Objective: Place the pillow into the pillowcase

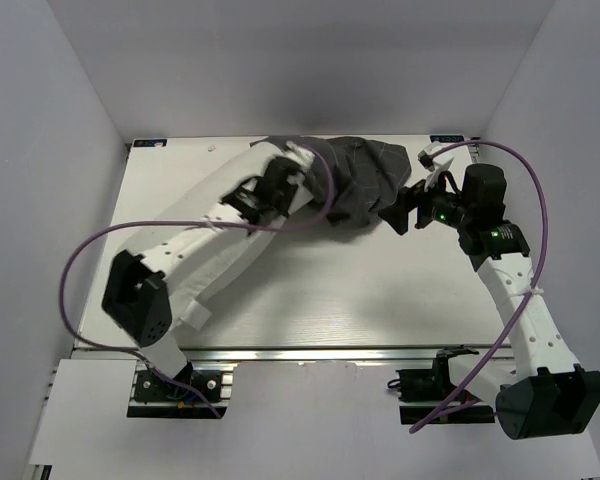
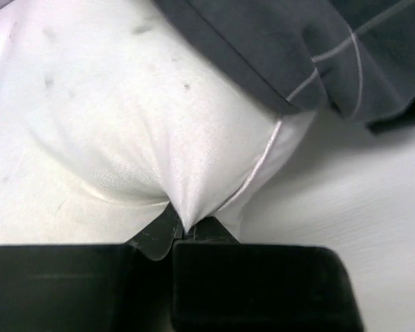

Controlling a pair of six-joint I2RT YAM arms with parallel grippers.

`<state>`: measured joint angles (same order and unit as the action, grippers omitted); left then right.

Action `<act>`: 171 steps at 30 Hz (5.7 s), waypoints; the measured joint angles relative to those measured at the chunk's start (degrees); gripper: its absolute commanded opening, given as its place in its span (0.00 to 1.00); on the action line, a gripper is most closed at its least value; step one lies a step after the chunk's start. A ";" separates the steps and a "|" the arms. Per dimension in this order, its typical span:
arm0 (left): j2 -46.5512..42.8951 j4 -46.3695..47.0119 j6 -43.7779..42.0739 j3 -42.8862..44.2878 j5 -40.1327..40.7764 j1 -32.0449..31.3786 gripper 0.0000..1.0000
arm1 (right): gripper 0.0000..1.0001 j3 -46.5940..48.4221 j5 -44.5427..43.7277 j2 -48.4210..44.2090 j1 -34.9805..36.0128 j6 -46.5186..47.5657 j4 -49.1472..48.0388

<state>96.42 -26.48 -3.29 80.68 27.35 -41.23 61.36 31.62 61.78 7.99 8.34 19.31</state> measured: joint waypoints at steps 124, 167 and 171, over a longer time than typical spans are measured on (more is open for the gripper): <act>6.12 73.26 97.04 -14.45 -85.02 33.62 0.00 | 0.65 22.69 -1.33 28.63 11.56 12.55 -14.25; 3.13 72.72 96.72 -17.70 -85.33 31.80 0.00 | 0.00 53.00 -7.69 52.24 -1.68 18.45 -9.38; 3.13 72.32 96.48 -17.70 -85.40 31.43 0.00 | 0.00 60.94 -10.49 54.36 -2.10 20.79 -11.13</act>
<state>99.55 45.84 93.19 62.98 -58.04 -9.80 122.30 21.12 116.14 5.89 29.12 8.19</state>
